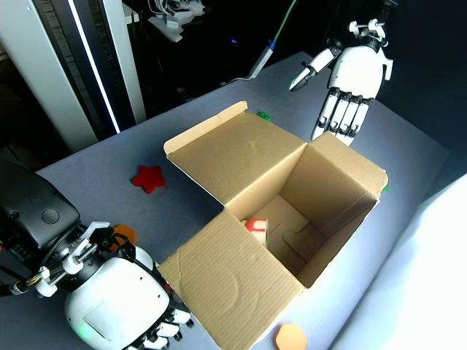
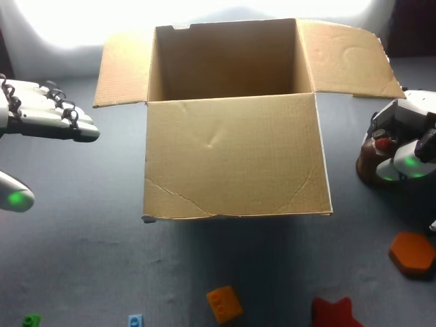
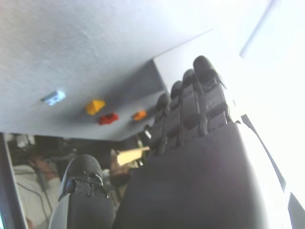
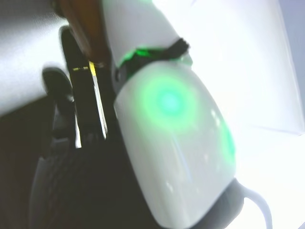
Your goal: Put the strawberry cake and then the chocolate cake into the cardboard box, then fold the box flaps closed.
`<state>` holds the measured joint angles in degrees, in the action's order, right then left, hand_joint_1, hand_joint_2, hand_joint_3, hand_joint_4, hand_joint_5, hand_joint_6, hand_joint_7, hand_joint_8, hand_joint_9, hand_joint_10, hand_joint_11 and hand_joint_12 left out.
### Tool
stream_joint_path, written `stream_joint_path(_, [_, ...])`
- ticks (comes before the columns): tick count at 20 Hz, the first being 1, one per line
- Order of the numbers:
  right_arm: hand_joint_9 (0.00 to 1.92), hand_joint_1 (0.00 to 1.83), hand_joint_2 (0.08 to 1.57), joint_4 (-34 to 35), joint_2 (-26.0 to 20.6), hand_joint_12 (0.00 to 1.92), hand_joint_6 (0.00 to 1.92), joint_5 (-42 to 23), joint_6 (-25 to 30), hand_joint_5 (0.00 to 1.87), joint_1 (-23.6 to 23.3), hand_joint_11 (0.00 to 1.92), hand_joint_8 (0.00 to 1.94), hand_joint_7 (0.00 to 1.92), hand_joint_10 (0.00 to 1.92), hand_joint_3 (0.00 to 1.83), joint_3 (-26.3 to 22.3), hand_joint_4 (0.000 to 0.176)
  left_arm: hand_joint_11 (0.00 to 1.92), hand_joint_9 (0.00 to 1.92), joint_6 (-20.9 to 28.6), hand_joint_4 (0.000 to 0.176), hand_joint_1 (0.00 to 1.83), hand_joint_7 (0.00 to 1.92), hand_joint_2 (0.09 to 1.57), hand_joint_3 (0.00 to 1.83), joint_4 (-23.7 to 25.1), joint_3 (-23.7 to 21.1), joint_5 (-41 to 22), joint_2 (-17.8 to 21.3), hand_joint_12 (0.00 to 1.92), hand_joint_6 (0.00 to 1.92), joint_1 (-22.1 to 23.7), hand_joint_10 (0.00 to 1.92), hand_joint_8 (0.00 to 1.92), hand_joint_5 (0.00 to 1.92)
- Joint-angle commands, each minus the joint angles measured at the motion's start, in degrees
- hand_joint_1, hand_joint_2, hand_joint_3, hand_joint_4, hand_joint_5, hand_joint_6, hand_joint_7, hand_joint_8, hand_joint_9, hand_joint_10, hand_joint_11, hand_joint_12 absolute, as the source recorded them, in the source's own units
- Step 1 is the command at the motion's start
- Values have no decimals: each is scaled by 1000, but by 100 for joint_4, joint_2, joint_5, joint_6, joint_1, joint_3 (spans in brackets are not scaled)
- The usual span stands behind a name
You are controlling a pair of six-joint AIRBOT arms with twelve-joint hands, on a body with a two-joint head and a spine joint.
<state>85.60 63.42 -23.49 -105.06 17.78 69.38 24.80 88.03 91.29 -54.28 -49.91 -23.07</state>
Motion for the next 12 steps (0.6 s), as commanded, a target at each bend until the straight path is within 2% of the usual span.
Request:
stream_joint_path(1, [558, 1318, 1204, -168, -94, 1921, 1020, -193, 34, 978, -100, 380, 1367, 750, 1648, 3, 24, 0, 0, 82, -56, 3, 0, 78, 1093, 0, -398, 25, -123, 19, 533, 0, 46, 0, 1, 47])
stream_joint_path(3, [599, 1337, 1205, -168, -194, 1921, 1086, -190, 35, 931, -163, 362, 1320, 787, 1623, 2, -27, 0, 0, 72, -102, 0, 0, 64, 1125, 8, -477, 51, -125, 11, 531, 0, 47, 0, 0, 38])
stream_joint_path(5, [593, 1343, 1204, -168, -413, 1921, 1023, -198, 40, 954, -267, 369, 1353, 778, 1636, 0, -193, 0, 0, 57, -109, 0, 0, 46, 1121, 3, -514, 76, -124, -6, 493, 0, 49, 0, 0, 23])
stream_joint_path(7, [577, 1339, 1211, -169, -732, 1921, 1064, -417, 0, 936, -377, 348, 1362, 774, 1640, 2, -497, 0, 0, 38, -165, 0, 0, 34, 1110, 0, -543, 112, -124, -45, 435, 0, 49, 2, 0, 12])
stream_joint_path(8, [596, 1339, 1207, -169, -869, 1921, 1049, -490, -4, 938, -432, 342, 1331, 786, 1641, 0, -607, 0, 0, 50, -187, 0, 0, 48, 1109, 0, -551, 149, -123, -85, 478, 3, 49, 6, 4, 22])
stream_joint_path(11, [658, 1348, 1188, -172, -1359, 1921, 994, -692, -124, 963, -767, 393, 1300, 813, 1578, 0, -932, 0, 0, 60, -193, 0, 0, 64, 1112, 0, -552, 231, 78, -193, 445, 5, 46, 6, 5, 35])
stream_joint_path(12, [680, 1344, 1186, -172, -1450, 1921, 1046, -725, -135, 924, -829, 389, 1270, 832, 1562, 0, -978, 0, 0, 72, -197, 5, 0, 77, 1099, 0, -551, 232, 104, -207, 453, 9, 43, 10, 9, 48])
